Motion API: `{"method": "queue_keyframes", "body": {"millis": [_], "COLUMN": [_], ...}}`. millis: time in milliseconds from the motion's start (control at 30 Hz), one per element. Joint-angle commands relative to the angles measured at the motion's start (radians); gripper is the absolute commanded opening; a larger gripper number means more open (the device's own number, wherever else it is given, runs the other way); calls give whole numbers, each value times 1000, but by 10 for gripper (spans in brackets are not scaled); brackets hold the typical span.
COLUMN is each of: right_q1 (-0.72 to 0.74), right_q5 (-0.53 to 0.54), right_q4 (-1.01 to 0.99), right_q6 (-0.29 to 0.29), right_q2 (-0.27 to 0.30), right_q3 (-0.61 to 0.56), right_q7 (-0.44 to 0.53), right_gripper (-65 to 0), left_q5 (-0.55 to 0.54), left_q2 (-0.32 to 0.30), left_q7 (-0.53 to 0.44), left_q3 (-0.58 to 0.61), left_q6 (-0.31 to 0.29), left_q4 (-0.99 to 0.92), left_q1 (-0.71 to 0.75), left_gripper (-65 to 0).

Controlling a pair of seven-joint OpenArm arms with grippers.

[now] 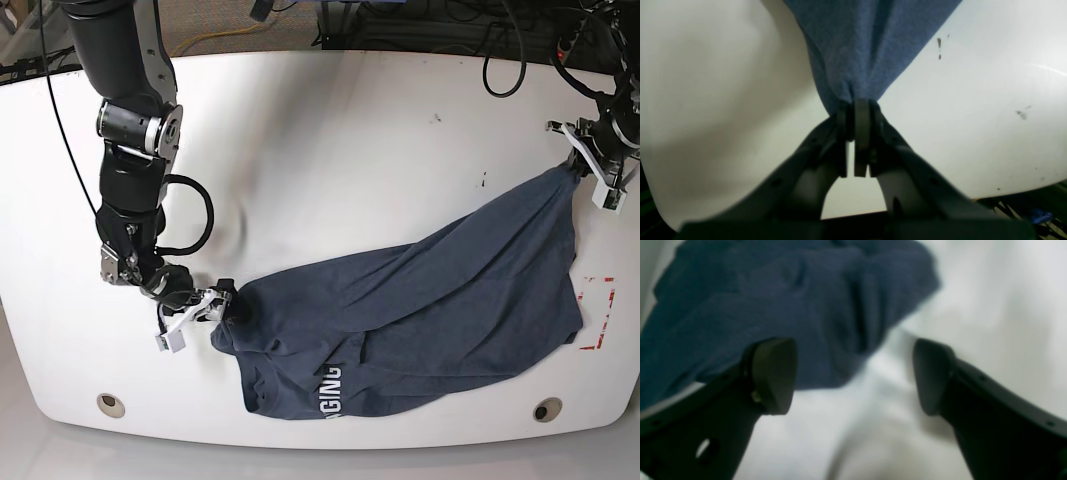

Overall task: Fold the T-shirt properly
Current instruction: 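Release the right gripper and grasp the shirt corner near the lettering, then drag the shirt corner with the right gripper away from the left gripper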

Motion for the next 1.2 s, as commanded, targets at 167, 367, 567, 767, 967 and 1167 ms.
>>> {"method": "queue_keyframes", "body": {"millis": [167, 367, 567, 767, 967, 1167], "right_q1": [43, 41, 46, 18, -64, -186], "right_q5": [18, 20, 26, 30, 61, 101], "right_q4": [-88, -88, -77, 104, 429, 748], "right_q6": [8, 8, 8, 8, 8, 8], "right_q2": [-39, -59, -55, -9, 31, 54], "right_q3": [0, -84, -147, -141, -75, 3], "right_q7": [168, 243, 265, 112, -114, -352], "right_gripper": [-141, -319, -650, -650, -650, -650], "left_q5": [-4, 2, 3, -3, -4, 3], "left_q2": [-19, -19, -21, -22, -28, -47], "left_q7": [-18, -18, -18, -18, -18, -15], "left_q3": [-9, -9, -9, -9, -7, -9], "left_q6": [4, 4, 4, 4, -8, -120], "left_q4": [16, 13, 12, 18, 18, 18], "left_q1": [-8, -8, -14, -71, -149, -153], "left_gripper": [-646, -646, -646, -646, -646, -646]}}
